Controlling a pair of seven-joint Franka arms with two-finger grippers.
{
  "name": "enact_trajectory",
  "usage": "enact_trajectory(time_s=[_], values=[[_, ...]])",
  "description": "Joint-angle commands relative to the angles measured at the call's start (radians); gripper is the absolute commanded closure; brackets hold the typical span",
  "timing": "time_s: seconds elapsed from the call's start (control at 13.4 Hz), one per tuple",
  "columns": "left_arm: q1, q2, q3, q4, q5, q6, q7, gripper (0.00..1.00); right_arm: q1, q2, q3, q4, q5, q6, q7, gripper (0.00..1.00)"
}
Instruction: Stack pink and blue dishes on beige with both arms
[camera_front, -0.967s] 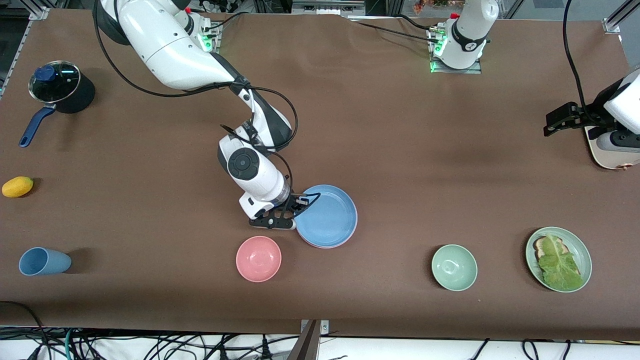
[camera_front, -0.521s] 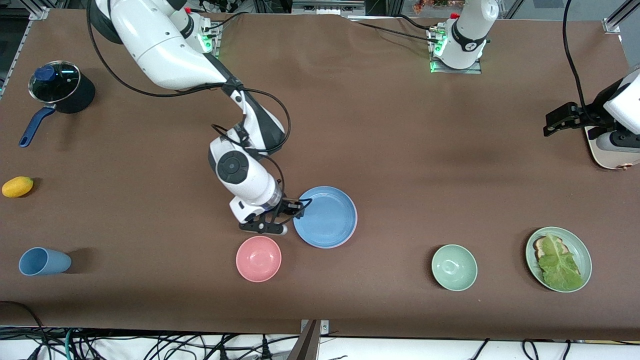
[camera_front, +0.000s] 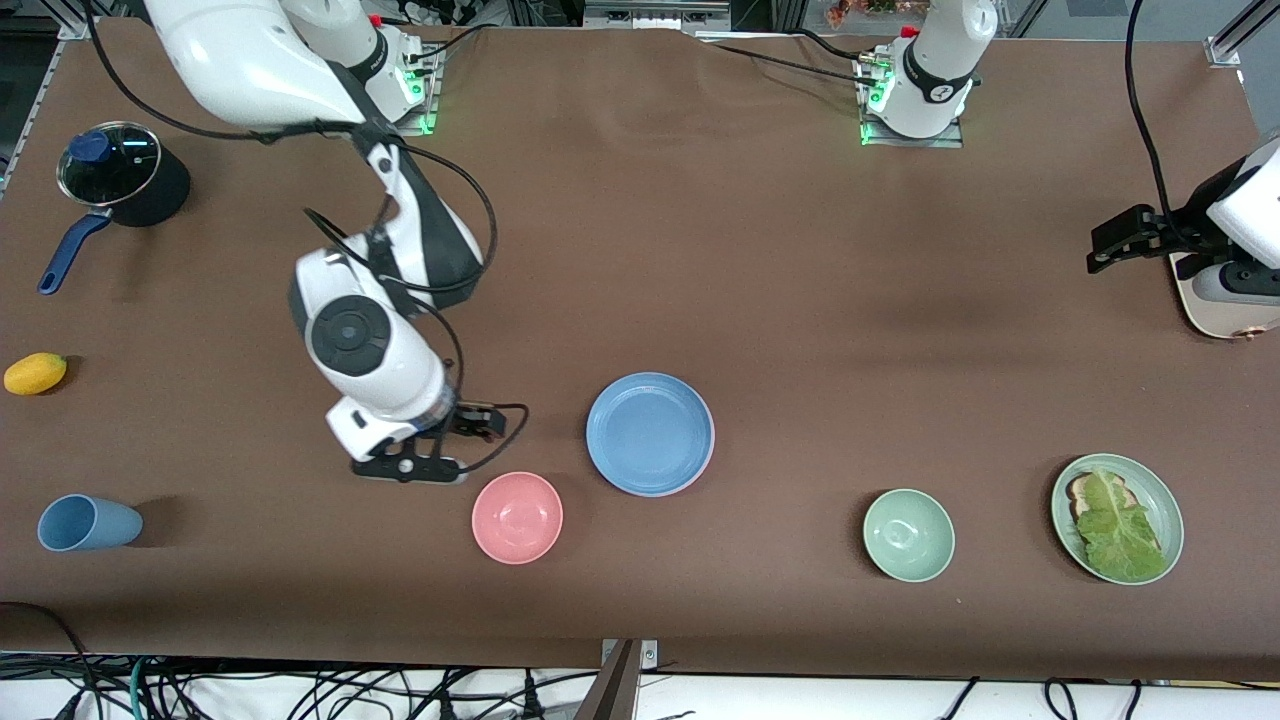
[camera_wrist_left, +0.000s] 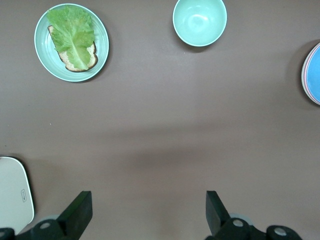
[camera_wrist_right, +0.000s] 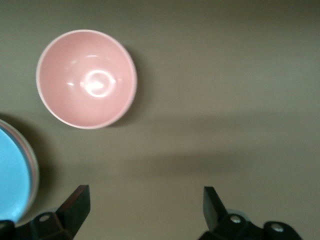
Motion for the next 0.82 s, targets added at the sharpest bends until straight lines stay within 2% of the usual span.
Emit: enact_trajectory(time_s=[0.0, 0.15, 0.22, 0.45, 0.74], values=[[-0.004, 0.002, 0.001, 0.008, 0.023, 0.003, 0.018, 0.00, -0.049, -0.160, -0.006, -0.063, 0.030, -0.137, -0.096, 0.00], [-0.004, 0.002, 0.001, 0.010, 0.023, 0.003, 0.018, 0.00, -0.116, -0.262, -0.012, -0.127, 0.128, -0.188, -0.214, 0.00], [-0.004, 0.002, 0.001, 0.010, 0.023, 0.003, 0.018, 0.00, -0.133, -0.302, -0.021, -0.164, 0.150, -0.193, -0.248, 0.00], [-0.004, 0.002, 0.001, 0.011, 0.025, 0.003, 0.018, 0.00, -0.132, -0.444, -0.047, -0.322, 0.150, -0.182, -0.252, 0.00], [0.000, 0.002, 0.001, 0.010, 0.025, 0.020, 0.018, 0.00, -0.132, -0.555, -0.073, -0.362, 0.149, -0.280, -0.248, 0.00]])
